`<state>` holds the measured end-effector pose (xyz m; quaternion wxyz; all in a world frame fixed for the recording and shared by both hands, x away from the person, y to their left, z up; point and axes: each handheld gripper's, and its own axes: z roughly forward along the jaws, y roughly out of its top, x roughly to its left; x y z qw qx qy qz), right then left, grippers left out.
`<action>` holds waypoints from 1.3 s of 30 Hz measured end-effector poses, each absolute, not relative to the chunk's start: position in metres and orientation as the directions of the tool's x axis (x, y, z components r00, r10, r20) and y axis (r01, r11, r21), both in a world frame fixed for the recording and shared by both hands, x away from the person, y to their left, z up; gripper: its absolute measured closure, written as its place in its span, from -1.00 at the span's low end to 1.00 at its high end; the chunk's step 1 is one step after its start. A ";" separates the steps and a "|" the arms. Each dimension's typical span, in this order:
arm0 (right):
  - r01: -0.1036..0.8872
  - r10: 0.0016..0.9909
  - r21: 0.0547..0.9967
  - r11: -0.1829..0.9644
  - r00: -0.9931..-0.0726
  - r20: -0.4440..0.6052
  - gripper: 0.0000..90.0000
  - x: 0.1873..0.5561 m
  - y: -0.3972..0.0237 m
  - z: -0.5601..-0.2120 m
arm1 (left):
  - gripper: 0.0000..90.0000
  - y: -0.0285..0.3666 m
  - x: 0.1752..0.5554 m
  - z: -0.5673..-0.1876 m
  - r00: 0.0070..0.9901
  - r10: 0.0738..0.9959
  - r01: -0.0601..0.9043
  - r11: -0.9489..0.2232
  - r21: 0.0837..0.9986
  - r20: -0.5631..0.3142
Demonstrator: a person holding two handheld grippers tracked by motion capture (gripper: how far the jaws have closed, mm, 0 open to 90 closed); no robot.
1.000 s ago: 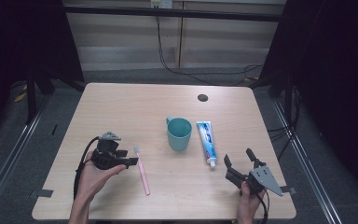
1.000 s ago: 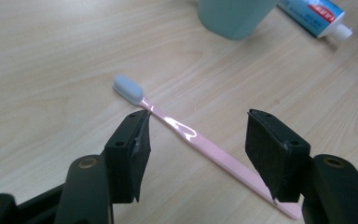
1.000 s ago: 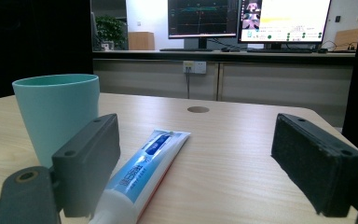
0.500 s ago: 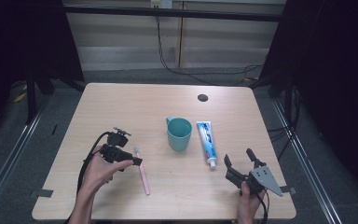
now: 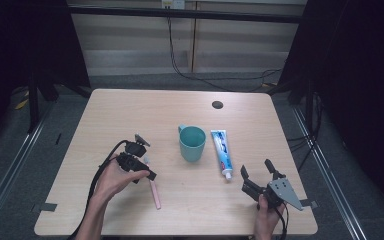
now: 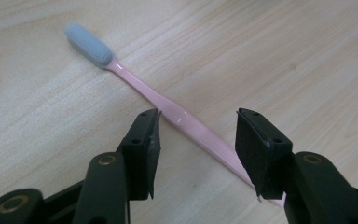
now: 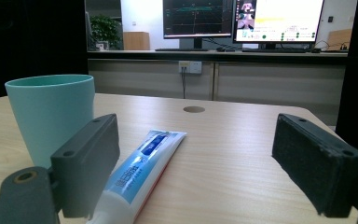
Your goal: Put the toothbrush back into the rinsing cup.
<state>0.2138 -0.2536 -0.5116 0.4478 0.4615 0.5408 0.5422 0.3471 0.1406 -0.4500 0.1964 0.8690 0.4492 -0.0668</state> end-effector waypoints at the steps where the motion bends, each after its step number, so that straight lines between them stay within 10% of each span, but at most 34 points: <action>1: 0.014 0.985 1.000 -0.014 -0.173 0.016 -0.69 0.214 -0.254 -0.512 | 0.12 0.139 0.347 -0.451 0.581 0.760 0.812 -0.516 0.274 -0.290; 39: 0.015 0.986 1.000 -0.013 -0.165 0.016 -0.69 0.214 -0.253 -0.512 | 0.06 0.111 0.344 -0.467 0.578 0.790 0.814 -0.541 0.208 -0.205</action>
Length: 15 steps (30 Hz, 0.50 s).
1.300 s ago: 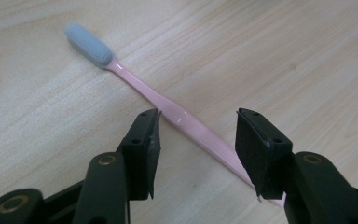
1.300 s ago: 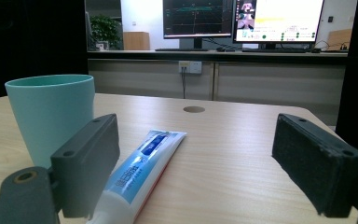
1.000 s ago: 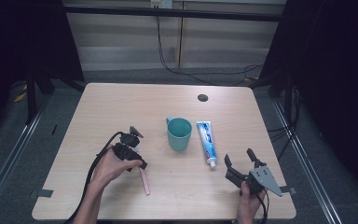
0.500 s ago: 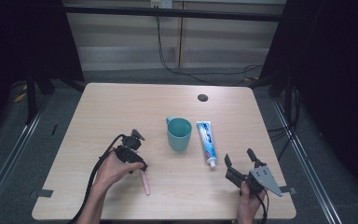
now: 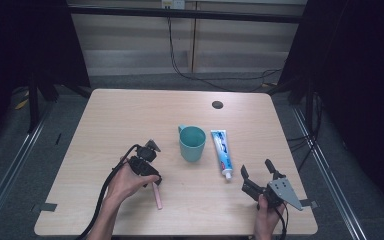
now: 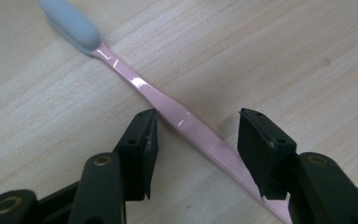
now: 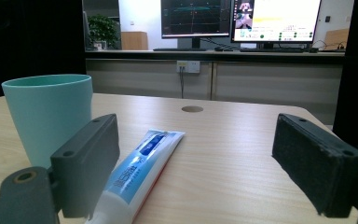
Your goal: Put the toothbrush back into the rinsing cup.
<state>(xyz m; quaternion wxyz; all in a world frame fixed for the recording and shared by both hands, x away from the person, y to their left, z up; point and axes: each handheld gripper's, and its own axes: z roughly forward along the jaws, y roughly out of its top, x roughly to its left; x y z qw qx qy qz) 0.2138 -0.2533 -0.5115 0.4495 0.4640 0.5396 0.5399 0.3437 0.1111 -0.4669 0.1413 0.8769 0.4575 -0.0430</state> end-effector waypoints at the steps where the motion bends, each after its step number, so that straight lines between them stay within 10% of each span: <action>1: 0.016 0.986 1.000 -0.014 -0.165 0.017 -0.69 0.214 -0.253 -0.512 | 0.07 0.109 0.343 -0.467 0.582 0.791 0.811 -0.547 0.210 -0.187; 15: 0.016 0.986 1.000 -0.014 -0.166 0.016 -0.69 0.214 -0.253 -0.512 | 0.46 0.109 0.339 -0.466 0.651 0.753 0.753 -0.626 0.202 -0.092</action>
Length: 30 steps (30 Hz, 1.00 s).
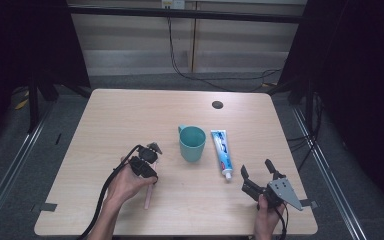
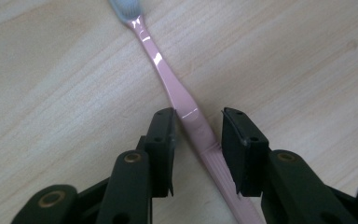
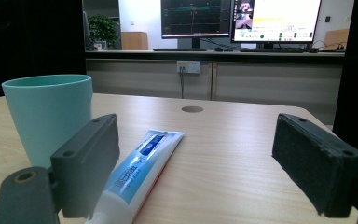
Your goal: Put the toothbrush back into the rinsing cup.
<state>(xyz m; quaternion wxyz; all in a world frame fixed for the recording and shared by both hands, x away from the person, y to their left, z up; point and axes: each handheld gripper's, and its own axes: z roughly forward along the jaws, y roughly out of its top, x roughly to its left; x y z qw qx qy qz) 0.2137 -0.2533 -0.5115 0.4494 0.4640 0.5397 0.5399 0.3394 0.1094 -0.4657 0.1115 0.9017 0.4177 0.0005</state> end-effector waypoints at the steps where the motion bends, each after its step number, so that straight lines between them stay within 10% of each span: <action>1: 0.016 0.986 1.000 -0.014 -0.166 0.016 -0.69 0.214 -0.253 -0.512 | 0.50 0.110 0.339 -0.466 0.654 0.752 0.751 -0.631 0.195 -0.086; 30: 0.016 0.986 1.000 -0.014 -0.165 0.016 -0.69 0.214 -0.253 -0.512 | 0.73 0.105 0.342 -0.466 0.720 0.693 0.684 -0.700 0.205 -0.035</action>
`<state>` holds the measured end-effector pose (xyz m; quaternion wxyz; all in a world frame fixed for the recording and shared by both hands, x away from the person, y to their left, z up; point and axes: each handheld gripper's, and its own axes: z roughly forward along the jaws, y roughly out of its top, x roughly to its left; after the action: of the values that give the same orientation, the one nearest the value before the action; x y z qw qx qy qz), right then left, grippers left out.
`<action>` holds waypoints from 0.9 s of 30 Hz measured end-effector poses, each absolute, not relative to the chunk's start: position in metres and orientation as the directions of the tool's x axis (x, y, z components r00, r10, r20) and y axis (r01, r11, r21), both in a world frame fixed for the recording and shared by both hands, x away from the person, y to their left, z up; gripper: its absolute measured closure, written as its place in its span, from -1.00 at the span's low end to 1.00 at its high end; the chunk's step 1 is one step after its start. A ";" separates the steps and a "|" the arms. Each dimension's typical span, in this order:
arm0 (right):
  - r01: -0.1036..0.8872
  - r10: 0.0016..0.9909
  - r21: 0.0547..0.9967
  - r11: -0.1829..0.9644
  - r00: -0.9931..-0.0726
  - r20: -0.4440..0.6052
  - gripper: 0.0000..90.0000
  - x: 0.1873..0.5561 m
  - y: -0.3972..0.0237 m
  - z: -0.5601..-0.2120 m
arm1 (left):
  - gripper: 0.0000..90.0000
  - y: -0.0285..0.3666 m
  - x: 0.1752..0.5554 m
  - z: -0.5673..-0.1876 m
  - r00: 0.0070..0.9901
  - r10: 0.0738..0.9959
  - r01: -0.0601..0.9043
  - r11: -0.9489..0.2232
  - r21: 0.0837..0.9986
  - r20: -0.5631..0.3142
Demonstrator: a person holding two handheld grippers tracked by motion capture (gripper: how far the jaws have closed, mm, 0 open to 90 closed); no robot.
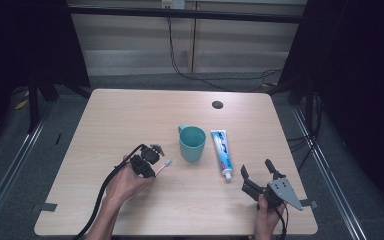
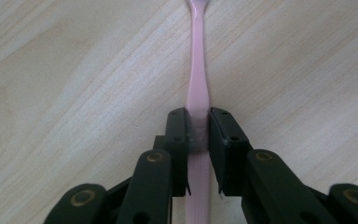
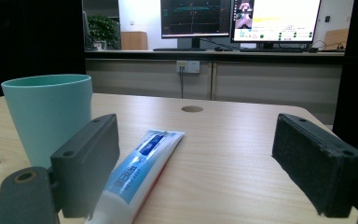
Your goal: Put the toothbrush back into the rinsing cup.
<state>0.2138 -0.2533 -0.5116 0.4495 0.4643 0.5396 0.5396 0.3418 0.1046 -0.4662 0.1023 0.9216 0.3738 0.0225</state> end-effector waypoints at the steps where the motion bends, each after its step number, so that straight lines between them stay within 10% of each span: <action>1: 0.015 0.986 1.000 -0.014 -0.164 0.016 -0.69 0.214 -0.253 -0.512 | 0.73 0.106 0.343 -0.466 0.724 0.689 0.680 -0.704 0.203 -0.037; 27: 0.018 0.986 1.000 -0.015 -0.165 0.018 -0.69 0.214 -0.253 -0.511 | 0.75 0.127 0.346 -0.463 0.671 0.728 0.734 -0.628 0.258 -0.140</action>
<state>0.2140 -0.2533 -0.5115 0.4485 0.4649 0.5399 0.5397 0.3458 0.1267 -0.4630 0.1479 0.9021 0.4051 -0.0110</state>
